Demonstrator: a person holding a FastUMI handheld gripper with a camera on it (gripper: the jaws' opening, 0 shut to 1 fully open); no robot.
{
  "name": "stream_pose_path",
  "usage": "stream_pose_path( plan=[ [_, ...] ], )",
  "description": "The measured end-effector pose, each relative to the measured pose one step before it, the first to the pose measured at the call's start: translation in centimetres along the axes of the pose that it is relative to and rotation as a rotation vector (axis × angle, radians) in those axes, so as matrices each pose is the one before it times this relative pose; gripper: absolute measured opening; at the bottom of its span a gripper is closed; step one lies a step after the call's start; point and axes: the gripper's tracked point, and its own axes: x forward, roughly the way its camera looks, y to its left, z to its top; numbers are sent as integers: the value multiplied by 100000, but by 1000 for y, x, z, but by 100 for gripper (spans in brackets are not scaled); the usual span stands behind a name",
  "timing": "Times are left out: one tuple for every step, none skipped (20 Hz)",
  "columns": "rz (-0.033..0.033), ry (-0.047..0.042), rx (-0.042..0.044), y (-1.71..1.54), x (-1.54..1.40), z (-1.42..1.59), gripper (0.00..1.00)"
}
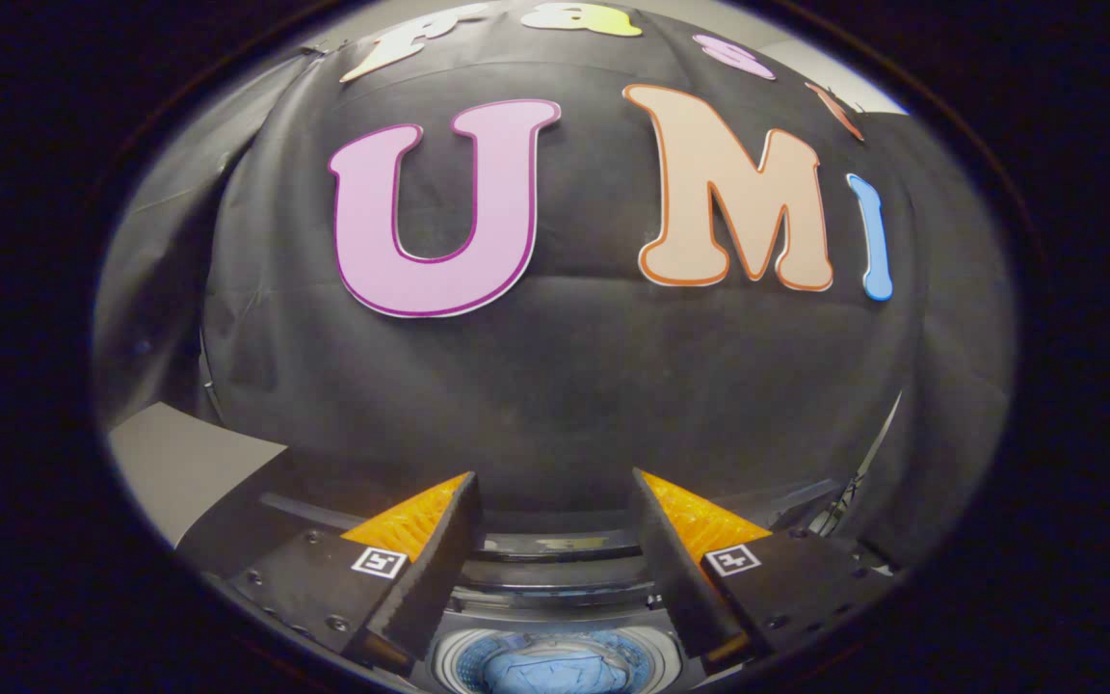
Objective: Put the clothes into the washing machine and then close the washing machine lid.
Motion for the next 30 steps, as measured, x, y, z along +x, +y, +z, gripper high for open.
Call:
stream_pose_path(
  plan=[
    [128,-84,-139,-3,55,0,96],
    [65,-56,-96,-39,-139,3,96],
    [119,54,-185,-6,-58,-64,97],
    [213,-351,-226,-18,-145,45,97],
    [94,-202,94,48,-13,-19,97],
    [-18,-371,-95,-26,-73,0,97],
    [10,-99,-182,-13,-122,-41,97],
    [-54,158,37,39,-121,-136,97],
    [48,-74,-154,6,-160,-14,96],
    [55,147,-54,-72,-186,78,96],
    [-60,-104,121,103,-251,-221,96],
    [-167,-64,-26,32,-172,-100,96],
    [-244,-140,58,-11,-108,3,96],
    [-138,-163,20,-9,-8,-13,96],
    [86,-317,-123,-5,-32,19,96],
    [203,-578,-228,32,-46,49,96],
    [93,-758,23,22,-32,-35,96],
    [0,-575,103,-29,-131,-33,96],
    [9,-395,-126,-7,-52,-14,96],
    [71,-20,-87,-32,-98,-34,96],
    [175,-9,-136,9,-78,-34,96],
    [162,48,-108,21,-65,-32,96],
    [54,-58,41,-37,-117,-49,96],
    [-38,108,-118,37,-142,-44,96],
    [-12,13,-112,-13,-22,-10,96],
    [18,26,108,-16,-42,-29,96],
    [45,79,-111,-15,-76,-46,96],
    [-2,103,-48,-44,-14,-40,96],
    [40,140,-41,53,-122,-32,96],
    [0,-24,34,-40,-90,-87,96]
  ],
)
